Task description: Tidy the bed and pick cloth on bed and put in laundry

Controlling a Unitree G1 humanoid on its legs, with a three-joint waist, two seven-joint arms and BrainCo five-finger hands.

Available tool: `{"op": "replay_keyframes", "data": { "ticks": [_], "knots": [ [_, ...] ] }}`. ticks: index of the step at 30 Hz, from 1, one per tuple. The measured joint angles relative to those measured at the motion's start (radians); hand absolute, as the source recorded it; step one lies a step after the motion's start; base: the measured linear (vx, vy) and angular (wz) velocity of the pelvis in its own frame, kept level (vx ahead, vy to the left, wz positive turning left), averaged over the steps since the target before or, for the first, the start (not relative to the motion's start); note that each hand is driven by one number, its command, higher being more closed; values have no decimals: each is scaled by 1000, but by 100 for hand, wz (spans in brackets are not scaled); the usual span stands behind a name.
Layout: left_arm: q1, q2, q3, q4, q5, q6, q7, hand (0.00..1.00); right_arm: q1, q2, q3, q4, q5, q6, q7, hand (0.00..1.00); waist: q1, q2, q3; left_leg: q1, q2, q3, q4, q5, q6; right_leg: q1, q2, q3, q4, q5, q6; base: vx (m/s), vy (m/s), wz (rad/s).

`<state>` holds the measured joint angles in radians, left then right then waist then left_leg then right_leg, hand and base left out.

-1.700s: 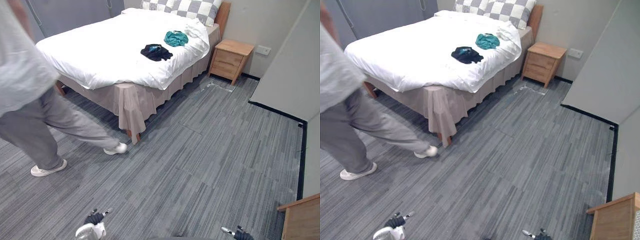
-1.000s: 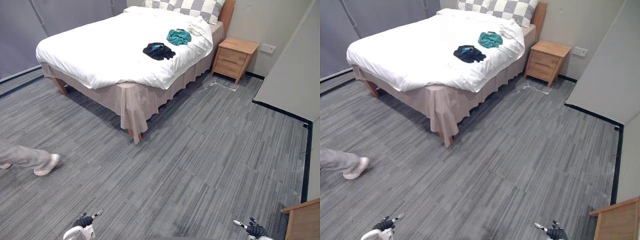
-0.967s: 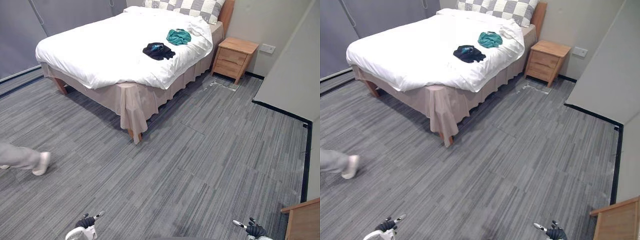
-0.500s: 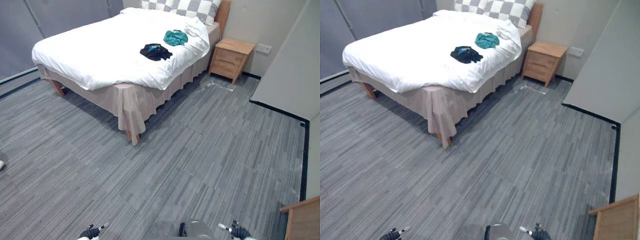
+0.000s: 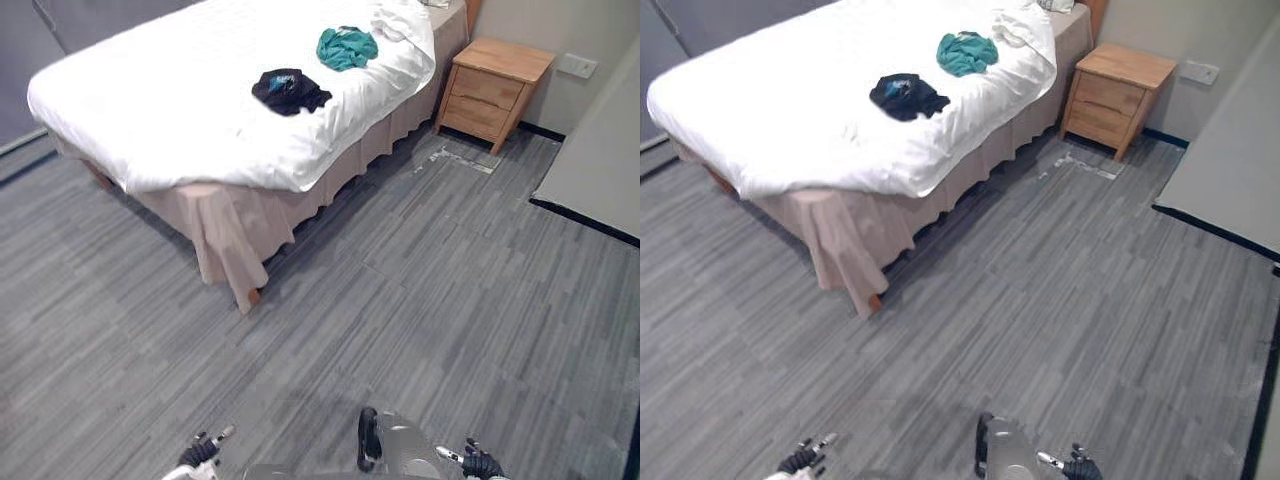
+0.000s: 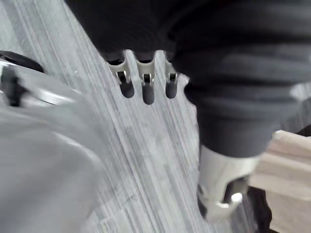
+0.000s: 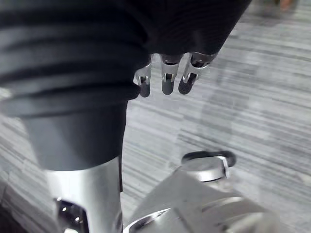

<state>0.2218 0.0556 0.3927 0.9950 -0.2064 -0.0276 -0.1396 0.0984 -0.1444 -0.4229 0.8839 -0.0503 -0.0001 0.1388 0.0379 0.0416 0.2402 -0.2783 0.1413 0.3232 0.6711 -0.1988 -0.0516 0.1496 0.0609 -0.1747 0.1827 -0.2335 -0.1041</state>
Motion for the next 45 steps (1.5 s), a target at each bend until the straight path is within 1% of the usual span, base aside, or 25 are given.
{"op": "replay_keyframes", "data": {
  "ticks": [1, 2, 3, 4, 5, 6, 8, 9, 10, 12, 14, 16, 17, 18, 19, 21, 23, 25, 27, 30, 31, 32, 36, 42, 45],
  "knots": [
    [7, -10, -3, -4, -20, -8, 0, 0, 2, -21, -5, -7, -6, -17, 10, 0, -2, 10, -10, 11, -47, 174, -288, 95, 29, 65, 21, -5, -51, -25, 10, 670, -155, -17],
    [7, -10, -9, -5, -24, -8, 0, 0, 5, -28, -5, -7, -12, -19, 12, 0, -3, 14, -15, 11, -51, 226, -326, 123, 33, 75, 27, -7, -64, -36, 9, 689, -130, 6],
    [2, -1, -25, -10, -33, -8, 2, 0, 3, -48, -1, -9, -28, -25, 18, 0, -6, 19, -21, 20, -59, 406, -372, 230, 123, 122, 48, -28, -82, -83, 4, 722, -64, 63],
    [-4, 14, -30, -13, -33, -5, 5, 0, 19, -55, -3, -9, -29, -26, 11, 0, -29, 18, -43, 58, -108, 551, -445, 136, 320, 164, 81, -58, -50, -127, 47, 722, -64, 76],
    [-7, 15, -30, -14, -33, -4, 5, 0, 23, -56, -2, -9, -30, -26, 8, 0, -36, 16, -52, 65, -123, 555, -467, 104, 326, 162, 86, -70, -30, -134, 60, 746, -83, 148],
    [-53, 29, -39, -13, -37, 13, 15, 0, 33, -44, 15, 3, -31, -26, -1, 0, -60, -41, -82, 79, -176, 510, -510, 88, 320, 85, 37, -109, 153, -169, 116, 580, -109, 117],
    [-93, 24, -65, -6, -42, 36, 22, 0, -6, -45, 17, 18, -60, -27, -3, 0, -63, -45, -75, 97, -176, 433, -514, 79, 297, -72, -28, -130, 508, -144, 212, 734, -84, 113],
    [-100, 26, -72, 7, -40, 54, 26, 0, -18, -37, 17, 40, -69, -29, -3, 0, -74, -45, -73, 170, -172, 354, -511, 58, 251, -109, -81, -128, 671, -153, 214, 612, -29, 105],
    [-100, 30, -81, 11, -39, 59, 30, 0, -13, -34, 18, 45, -69, -30, -3, 0, -75, -45, -71, 207, -166, 329, -513, 60, 230, -115, -97, -124, 690, -160, 215, 728, -97, 148],
    [-89, 49, -104, 16, -31, 60, 28, 0, 0, -15, 40, 76, -68, -42, -8, 0, -78, -12, -66, 319, -89, 203, -515, 55, 163, -188, -157, -74, 549, -178, 192, 554, -243, 152],
    [-90, 58, -94, 17, -31, 54, 30, 0, 2, 13, 41, 77, -66, -49, -20, 0, -68, 3, -70, 336, -38, 119, -532, 60, 108, -246, -170, 7, 326, -118, 216, 430, -409, 143],
    [-93, 74, -51, 15, -20, 43, 26, 0, 13, 59, 41, 76, -58, -50, -38, 0, -65, -24, -75, 339, -9, 44, -534, 34, 47, -274, -194, 78, 86, 15, 256, 361, -476, 130],
    [-79, 84, -23, 7, -10, 42, 25, 0, 27, 91, 49, 75, -55, -50, -44, 0, -50, -62, -80, 352, -4, 19, -517, 13, 1, -282, -211, 111, 4, 105, 278, 401, -526, 80],
    [-53, 96, -6, -15, -9, 44, 23, 0, 47, 116, 73, 74, -47, -49, -46, 0, -34, -124, -102, 356, -19, 15, -486, -7, -43, -304, -233, 133, -4, 149, 248, 434, -550, 69],
    [-43, 98, 18, -26, -8, 49, 24, 0, 51, 126, 85, 72, -34, -45, -45, 0, -27, -152, -99, 364, -21, 4, -447, -28, -74, -315, -244, 147, 44, 231, 219, 452, -557, 50],
    [-15, -6, 30, -42, -9, 66, 23, 0, 58, 64, 93, 26, -6, -16, -50, 0, -26, -40, -110, 364, 110, -5, -333, -63, -127, -276, -162, 77, 94, 122, 179, 411, -438, 47],
    [-22, -53, 33, -53, -11, 66, 22, 0, 40, 29, 89, 28, 11, 6, -59, 0, -34, -1, -96, 277, 186, -12, -111, -25, -133, -207, -139, 31, 68, 96, 161, 378, -334, 53],
    [-25, -53, 48, -94, -3, 62, 19, 0, 40, 30, 94, 28, 11, 22, -63, 0, -31, 5, -91, 188, 261, 4, 116, 33, -114, -120, -130, 1, 24, 88, 137, 306, -254, 39],
    [-22, -49, 39, -101, 22, 62, 19, 0, 29, 45, 94, 26, 7, 19, -56, 0, -30, 5, -93, 194, 280, 108, 91, 15, -85, -48, -130, -16, -31, 94, 130, 298, -120, 1],
    [-43, -48, 0, -101, 24, 60, 13, 0, -7, 69, 81, 19, -23, 19, -42, 0, -32, 8, -95, 200, 170, 162, -337, 70, -38, -46, -138, -15, -48, 96, 128, 341, 41, -6],
    [-51, -44, 2, -101, 23, 58, 9, 0, -18, 87, 73, 31, -30, 24, -41, 0, -24, -14, -91, 242, 122, 160, -423, 119, -60, -42, -161, -10, -46, 95, 133, 310, 61, 24],
    [-56, -43, 0, -121, 23, 41, 4, 0, -10, 111, 75, 29, -30, 27, -39, 0, -33, -38, -101, 278, 75, 157, -513, 169, -40, -43, -176, -22, -45, 107, 157, 332, 75, 31],
    [-63, -28, -1, -151, 28, -8, -3, 0, -9, 154, 88, 35, -41, 30, -26, 0, -21, -68, -109, 315, 73, 170, -507, 164, -47, -5, -188, -27, -48, 133, 168, 198, 52, 10],
    [-69, -28, -64, -137, 29, -31, -24, 0, -9, 84, 86, 61, -68, 14, -36, 0, -37, -13, -146, 387, 43, 183, -617, 160, -68, 9, -190, -40, -49, 128, 176, 104, -11, -7],
    [-109, -9, -127, -114, 28, -30, -23, 0, 5, 69, 85, 83, -66, 17, -57, 0, -53, -21, -141, 390, 13, 133, -642, 160, -69, -9, -217, -83, 33, 93, 208, 36, 5, 40]
  ]
}}
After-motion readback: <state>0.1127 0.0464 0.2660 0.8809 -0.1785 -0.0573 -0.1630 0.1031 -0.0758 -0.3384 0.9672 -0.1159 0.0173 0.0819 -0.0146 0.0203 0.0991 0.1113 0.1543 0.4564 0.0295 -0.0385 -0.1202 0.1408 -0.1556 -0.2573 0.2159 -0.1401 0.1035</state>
